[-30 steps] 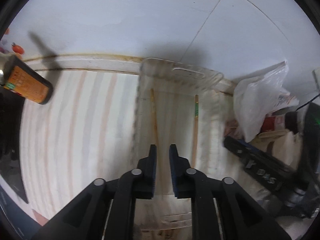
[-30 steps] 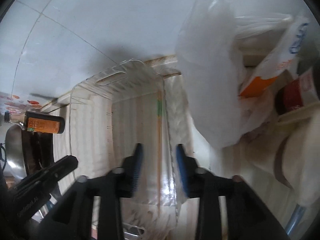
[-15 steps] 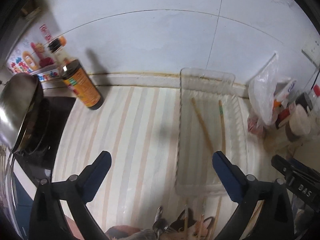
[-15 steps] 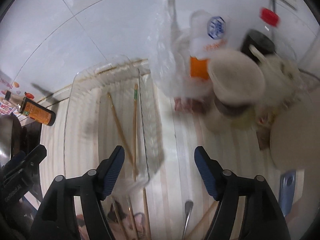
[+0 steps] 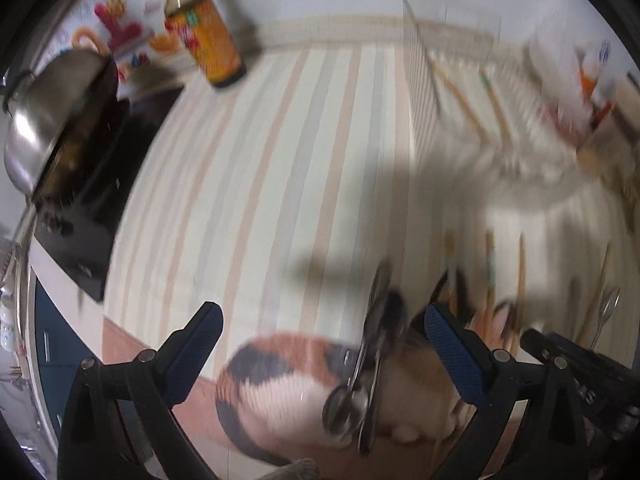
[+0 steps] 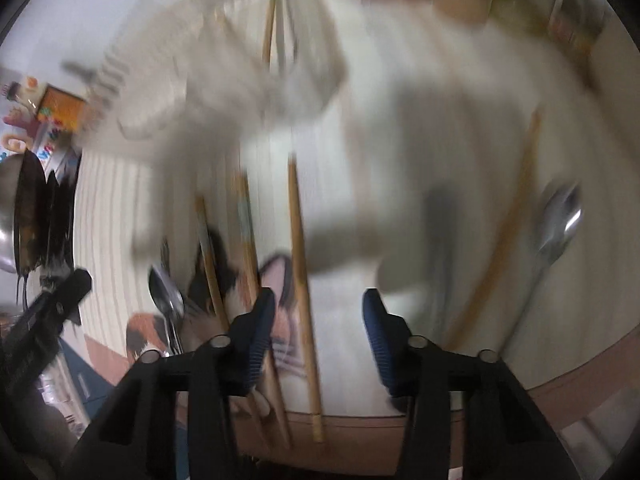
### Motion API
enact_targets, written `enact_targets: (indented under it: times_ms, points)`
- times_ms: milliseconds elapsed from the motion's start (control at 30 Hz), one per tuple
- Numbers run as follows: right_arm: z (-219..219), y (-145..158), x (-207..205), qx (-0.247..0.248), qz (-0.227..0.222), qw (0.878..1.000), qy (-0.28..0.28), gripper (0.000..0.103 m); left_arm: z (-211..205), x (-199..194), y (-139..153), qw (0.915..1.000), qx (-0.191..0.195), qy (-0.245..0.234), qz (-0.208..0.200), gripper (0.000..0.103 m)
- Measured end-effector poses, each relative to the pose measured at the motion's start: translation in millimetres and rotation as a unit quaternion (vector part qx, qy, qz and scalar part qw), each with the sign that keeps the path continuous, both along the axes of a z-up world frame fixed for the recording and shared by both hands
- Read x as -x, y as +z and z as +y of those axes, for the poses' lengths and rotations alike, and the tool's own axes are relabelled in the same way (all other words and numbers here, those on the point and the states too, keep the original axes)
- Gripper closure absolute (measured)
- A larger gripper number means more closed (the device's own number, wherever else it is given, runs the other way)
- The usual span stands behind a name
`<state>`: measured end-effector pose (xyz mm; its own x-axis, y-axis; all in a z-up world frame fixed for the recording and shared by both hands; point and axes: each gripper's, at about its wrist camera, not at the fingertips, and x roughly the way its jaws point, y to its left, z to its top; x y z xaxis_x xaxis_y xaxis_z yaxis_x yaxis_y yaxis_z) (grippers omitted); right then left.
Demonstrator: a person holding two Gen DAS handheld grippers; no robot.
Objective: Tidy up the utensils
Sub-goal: 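Move both open tools back to the chopsticks on the cat placemat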
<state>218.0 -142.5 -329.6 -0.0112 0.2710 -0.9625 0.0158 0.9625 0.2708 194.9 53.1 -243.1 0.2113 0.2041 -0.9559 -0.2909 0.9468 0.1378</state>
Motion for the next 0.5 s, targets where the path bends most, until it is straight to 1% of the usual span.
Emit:
enact_targets:
  times_ms: [33, 67, 100, 133, 167, 200, 300, 333, 367, 400, 467, 500]
  points:
    - [3, -3, 2, 0.005, -0.001, 1.0, 0.006, 0.061, -1, 5, -4, 1.0, -0.002, -0.001, 0.005, 0.0]
    - [9, 1, 5, 0.017, -0.026, 0.999, 0.017, 0.065, -2, 8, -6, 0.9999, -0.004, -0.004, 0.009, 0.0]
    - [17, -1, 7, 0.032, -0.025, 0.998, 0.04, 0.07, -4, 10, -8, 0.9999, -0.005, -0.006, 0.011, 0.0]
    - [22, 1, 9, 0.052, -0.037, 0.997, 0.054, 0.083, -7, 13, -11, 0.9999, -0.003, -0.007, 0.016, 0.0]
    - [26, 0, 11, 0.077, -0.043, 0.994, 0.071, 0.091, -9, 15, -14, 0.9998, 0.001, -0.007, 0.019, 0.0]
    - [25, 0, 11, 0.084, -0.043, 0.993, 0.073, 0.097, -11, 17, -16, 0.9997, 0.007, -0.007, 0.023, 0.0]
    - [4, 1, 3, 0.104, -0.038, 0.992, 0.054, 0.097, -24, 19, -21, 0.9989, 0.031, -0.016, 0.03, 0.003]
    - [-4, 1, -1, 0.107, -0.034, 0.993, 0.048, 0.097, -30, 18, -24, 0.9978, 0.052, -0.024, 0.031, 0.006]
    - [-15, 0, -5, 0.107, -0.026, 0.993, 0.039, 0.097, -37, 18, -27, 0.9964, 0.071, -0.034, 0.033, 0.019]
    - [-22, 0, -9, 0.106, -0.022, 0.994, 0.034, 0.097, -44, 17, -30, 0.9952, 0.08, -0.041, 0.038, 0.028]
    - [-37, 0, -15, 0.104, -0.011, 0.994, 0.022, 0.097, -57, 12, -41, 0.9918, 0.103, -0.056, 0.051, 0.052]
    - [-44, -1, -18, 0.104, -0.008, 0.994, 0.017, 0.097, -63, 10, -47, 0.9901, 0.112, -0.062, 0.056, 0.06]
